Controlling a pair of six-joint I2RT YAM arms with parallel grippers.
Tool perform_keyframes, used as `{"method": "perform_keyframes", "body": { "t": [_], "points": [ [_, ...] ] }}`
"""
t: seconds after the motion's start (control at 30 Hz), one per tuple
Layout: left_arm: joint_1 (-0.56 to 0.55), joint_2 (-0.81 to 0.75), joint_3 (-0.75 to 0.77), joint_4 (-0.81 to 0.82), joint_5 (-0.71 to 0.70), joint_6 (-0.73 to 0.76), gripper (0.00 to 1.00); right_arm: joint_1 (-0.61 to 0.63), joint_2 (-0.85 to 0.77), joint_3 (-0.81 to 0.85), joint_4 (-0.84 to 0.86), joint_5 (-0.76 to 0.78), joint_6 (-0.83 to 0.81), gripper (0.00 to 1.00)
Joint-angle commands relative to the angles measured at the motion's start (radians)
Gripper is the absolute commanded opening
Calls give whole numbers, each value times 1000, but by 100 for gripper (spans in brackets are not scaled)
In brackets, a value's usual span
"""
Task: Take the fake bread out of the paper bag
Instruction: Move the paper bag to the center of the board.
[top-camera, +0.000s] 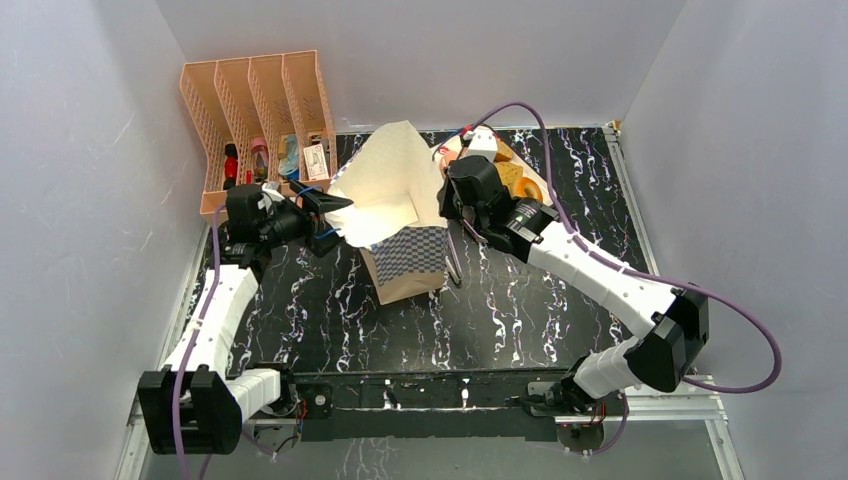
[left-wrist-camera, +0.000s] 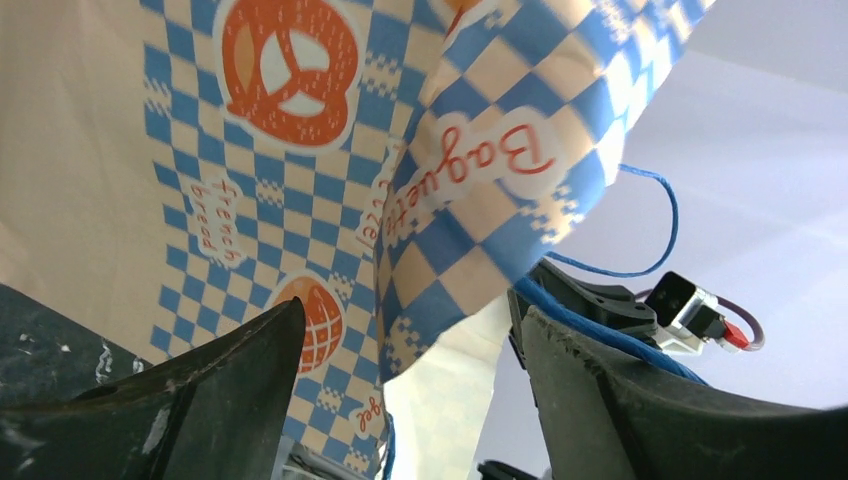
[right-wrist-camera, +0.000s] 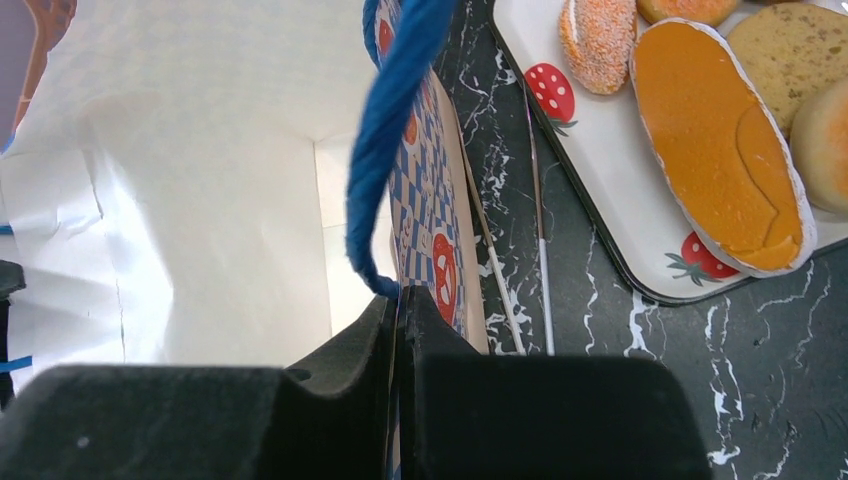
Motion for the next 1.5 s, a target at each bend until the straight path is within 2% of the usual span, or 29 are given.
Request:
{"method": "perform_keyframes", "body": {
  "t": [0.0, 0.37, 0.77, 1.0, 1.47],
  "points": [
    [8, 43, 58, 22, 157, -5, 80, 3, 18, 42, 149, -16, -21, 0],
    [8, 66, 83, -37, 239, 47, 81, 3, 69, 90, 206, -32, -31, 0],
    [8, 41, 70, -124, 254, 90, 82, -17, 81, 117, 240, -37, -23, 0],
    [11, 17, 23, -114, 282, 85, 83, -69, 124, 144, 258, -99, 4, 0],
    [13, 30, 20, -55, 339, 50, 84, -76, 184, 223, 276, -141, 7, 0]
  ]
}}
